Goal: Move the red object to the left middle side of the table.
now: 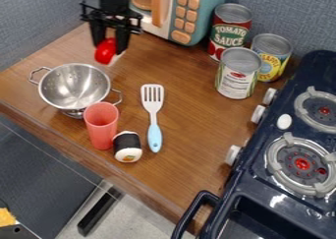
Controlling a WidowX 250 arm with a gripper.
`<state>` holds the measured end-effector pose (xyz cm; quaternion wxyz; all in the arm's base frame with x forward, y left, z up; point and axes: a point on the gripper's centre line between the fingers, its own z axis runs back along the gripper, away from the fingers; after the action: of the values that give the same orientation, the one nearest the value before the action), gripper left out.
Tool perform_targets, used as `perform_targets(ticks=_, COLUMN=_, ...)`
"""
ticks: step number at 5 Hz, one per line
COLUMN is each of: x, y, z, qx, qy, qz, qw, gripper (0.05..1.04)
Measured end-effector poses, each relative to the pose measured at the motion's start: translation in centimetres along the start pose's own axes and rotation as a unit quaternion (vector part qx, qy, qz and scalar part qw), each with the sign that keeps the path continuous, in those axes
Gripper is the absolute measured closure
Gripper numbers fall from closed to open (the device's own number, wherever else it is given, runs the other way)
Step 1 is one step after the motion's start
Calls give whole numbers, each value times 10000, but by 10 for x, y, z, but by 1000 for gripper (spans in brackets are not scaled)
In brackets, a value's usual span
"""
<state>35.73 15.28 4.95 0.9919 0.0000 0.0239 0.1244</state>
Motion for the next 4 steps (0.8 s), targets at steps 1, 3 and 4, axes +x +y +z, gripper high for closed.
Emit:
perform_targets(ticks=1, x=-1, y=7, z=-7, qx=92, qy=346, qz=108, qw=9993, gripper=526)
perform_targets(ticks=3, x=-6, y=28, z=3, qx=438, qy=460, qz=678, qw=9957, gripper=526)
perform_targets(ticks=4, x=-10, y=73, z=12, qx=204, qy=274, qz=1286, qw=9911, gripper=527)
